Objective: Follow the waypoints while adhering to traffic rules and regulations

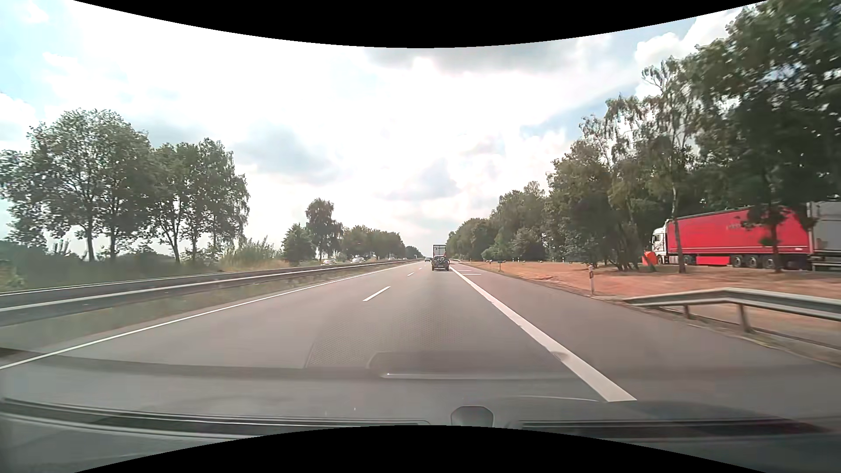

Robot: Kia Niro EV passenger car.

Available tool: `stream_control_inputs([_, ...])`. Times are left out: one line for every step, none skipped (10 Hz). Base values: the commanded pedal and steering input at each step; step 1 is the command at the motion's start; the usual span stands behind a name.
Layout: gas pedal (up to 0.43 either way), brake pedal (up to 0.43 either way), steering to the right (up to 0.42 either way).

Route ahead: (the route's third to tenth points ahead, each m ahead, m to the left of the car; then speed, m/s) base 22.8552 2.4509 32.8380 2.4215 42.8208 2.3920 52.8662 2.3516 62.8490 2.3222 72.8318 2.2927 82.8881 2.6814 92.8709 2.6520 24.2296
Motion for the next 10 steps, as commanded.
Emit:
stream_control_inputs([0.248, 0.0, -0.004])
stream_control_inputs([0.248, 0.0, -0.004])
stream_control_inputs([0.248, 0.0, -0.004])
stream_control_inputs([0.248, 0.0, -0.004])
stream_control_inputs([0.248, 0.0, -0.004])
stream_control_inputs([0.248, 0.0, -0.004])
stream_control_inputs([0.248, 0.0, -0.004])
stream_control_inputs([0.248, 0.0, -0.004])
stream_control_inputs([0.248, 0.0, -0.004])
stream_control_inputs([0.248, 0.0, -0.004])
